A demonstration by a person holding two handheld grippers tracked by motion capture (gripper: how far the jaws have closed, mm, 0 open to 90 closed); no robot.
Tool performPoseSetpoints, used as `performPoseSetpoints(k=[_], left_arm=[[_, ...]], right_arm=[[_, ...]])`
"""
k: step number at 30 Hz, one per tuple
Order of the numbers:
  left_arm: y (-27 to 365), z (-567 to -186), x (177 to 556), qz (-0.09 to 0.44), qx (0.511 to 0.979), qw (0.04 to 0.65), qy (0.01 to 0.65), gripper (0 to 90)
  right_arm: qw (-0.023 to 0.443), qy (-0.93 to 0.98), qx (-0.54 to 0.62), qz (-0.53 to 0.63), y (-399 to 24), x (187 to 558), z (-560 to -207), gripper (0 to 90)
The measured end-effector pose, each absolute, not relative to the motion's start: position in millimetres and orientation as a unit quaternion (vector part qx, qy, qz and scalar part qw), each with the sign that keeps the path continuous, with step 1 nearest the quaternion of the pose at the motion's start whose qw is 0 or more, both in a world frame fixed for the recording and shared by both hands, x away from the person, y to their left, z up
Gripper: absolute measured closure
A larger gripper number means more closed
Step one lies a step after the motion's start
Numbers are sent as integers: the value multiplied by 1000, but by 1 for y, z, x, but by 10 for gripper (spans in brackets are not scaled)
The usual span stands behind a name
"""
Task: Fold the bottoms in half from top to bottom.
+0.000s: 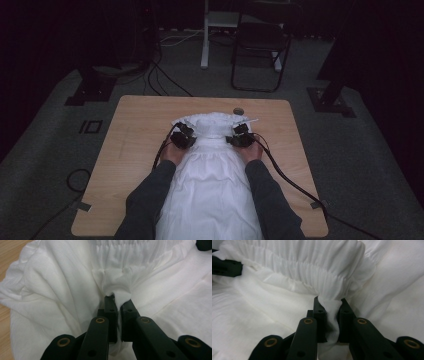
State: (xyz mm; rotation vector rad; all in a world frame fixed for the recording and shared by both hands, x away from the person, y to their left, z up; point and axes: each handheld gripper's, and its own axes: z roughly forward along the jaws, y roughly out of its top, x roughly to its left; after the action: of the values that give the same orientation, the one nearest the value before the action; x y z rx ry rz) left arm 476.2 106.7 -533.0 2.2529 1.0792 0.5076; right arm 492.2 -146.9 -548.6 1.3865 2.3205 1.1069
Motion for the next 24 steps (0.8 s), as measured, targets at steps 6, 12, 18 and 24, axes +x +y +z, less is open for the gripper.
performPoseSetpoints(k=[6,12,18,24], left_arm=[[119,-494,458,189,831,351,387,872],[125,-438,412,195,809,430,351,871],[133,-415,357,191,813,455,308,869],[132,-454,323,160,845,412,302,867]], right_arm=[[135,786,437,417,-158,473,-519,823],[167,775,395,463,-174,444,-465,823],[178,785,341,486,-184,395,-429,822],[151,810,328,461,-184,355,-455,821]])
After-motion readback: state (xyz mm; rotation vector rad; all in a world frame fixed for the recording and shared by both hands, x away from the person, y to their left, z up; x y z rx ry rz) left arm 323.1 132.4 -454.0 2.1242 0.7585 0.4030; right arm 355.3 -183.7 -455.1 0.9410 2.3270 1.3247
